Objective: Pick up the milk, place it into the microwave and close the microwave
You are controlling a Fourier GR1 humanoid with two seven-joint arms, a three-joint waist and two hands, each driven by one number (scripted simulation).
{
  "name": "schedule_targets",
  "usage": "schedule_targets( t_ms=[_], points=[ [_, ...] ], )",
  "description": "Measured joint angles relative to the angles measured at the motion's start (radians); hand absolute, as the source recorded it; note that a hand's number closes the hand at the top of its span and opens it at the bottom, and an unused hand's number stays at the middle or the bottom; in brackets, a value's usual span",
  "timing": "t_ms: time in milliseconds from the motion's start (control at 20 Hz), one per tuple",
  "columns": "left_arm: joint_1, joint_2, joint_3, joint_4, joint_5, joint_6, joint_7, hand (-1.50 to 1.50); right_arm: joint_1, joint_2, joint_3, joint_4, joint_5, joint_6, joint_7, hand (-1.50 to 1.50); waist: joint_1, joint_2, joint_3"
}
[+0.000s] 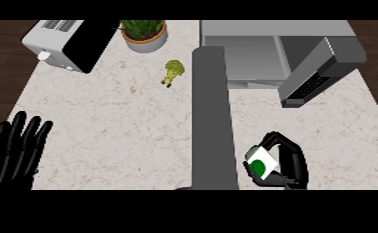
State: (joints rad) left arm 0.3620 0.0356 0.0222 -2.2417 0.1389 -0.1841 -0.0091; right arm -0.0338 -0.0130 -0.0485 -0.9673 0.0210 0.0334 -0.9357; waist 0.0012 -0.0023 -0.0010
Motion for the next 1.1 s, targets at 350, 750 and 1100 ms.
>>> schedule_targets(
  t_ms=[350,750,1100],
  points=[
    [-0.014,0.019,0.057,0.031,0.043,-0.026,-0.003,-1.50,-0.093,0.011,0.112,-0.104,0.017,-0.184,0.168,1.50,0.004,0.001,0.000],
    [-0.021,0.016,0.065,0.061,0.035,-0.041,-0.019,-1.50,-0.378,-0.016,0.069,0.063,0.076,-0.372,0.372,1.50,0.013,0.004,0.001],
    [-0.036,0.026,0.072,0.041,0.058,-0.054,0.012,-1.50,-0.648,-0.081,-0.037,0.388,0.098,-0.426,0.371,1.50,0.031,0.012,0.002]
  ],
)
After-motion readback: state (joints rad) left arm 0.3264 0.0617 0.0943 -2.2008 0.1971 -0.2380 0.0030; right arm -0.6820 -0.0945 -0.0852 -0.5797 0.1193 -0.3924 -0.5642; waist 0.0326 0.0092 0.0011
